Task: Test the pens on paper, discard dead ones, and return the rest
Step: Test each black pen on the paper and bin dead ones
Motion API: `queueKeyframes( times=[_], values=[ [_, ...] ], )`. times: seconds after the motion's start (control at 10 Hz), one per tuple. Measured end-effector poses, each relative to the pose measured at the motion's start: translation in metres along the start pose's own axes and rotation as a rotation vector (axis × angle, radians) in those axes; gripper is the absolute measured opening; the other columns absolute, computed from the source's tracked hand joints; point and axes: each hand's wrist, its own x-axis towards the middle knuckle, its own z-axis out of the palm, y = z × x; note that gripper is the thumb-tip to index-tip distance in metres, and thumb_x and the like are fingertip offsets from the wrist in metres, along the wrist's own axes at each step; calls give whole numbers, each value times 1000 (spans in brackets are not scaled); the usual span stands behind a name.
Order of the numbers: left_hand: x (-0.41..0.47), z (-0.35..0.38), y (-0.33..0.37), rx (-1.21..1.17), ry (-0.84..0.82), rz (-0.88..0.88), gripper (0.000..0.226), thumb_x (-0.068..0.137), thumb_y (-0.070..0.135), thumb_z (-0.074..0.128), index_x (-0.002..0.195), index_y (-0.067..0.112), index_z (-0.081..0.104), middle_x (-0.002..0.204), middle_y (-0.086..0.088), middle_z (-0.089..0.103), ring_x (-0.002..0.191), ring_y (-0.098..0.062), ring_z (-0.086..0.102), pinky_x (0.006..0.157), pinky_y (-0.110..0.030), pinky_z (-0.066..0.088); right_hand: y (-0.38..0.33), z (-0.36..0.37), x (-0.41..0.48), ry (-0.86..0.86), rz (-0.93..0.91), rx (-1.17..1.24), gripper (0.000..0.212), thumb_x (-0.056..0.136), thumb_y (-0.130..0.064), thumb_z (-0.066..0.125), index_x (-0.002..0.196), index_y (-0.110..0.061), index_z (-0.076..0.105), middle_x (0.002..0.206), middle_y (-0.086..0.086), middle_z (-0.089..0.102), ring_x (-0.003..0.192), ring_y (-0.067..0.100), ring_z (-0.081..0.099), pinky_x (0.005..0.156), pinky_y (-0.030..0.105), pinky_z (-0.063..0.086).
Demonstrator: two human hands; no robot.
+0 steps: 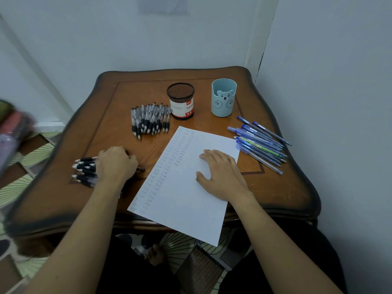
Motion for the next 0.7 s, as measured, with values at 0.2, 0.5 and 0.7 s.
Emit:
queueKeyframes(
  times=[0.2,0.5,0.7],
  values=[
    [2,1,-3,-91,89,3,23,89,14,59,104,0,70,105,-21,63,102,-40,56,89,-49,51,-1,-2,-1,8,-3,12,54,97,-50,47,146,-25,41,157,-7,35,145,12,26,121,36,15],
    [-4,-5,14,-198,177,167,23,101,24,57,118,12,65,125,-11,64,127,-35,44,109,-53,31,-2,-3,-2,6,-5,22,54,98,-49,47,146,-25,41,157,-7,35,145,11,26,121,36,14],
    [-20,-4,39,-633,258,528,20,102,14,53,120,6,58,109,-6,63,101,-18,59,87,-30,51,-1,-3,-1,-4,1,14,54,98,-50,46,146,-26,40,158,-7,33,146,12,24,121,36,13]
  ],
)
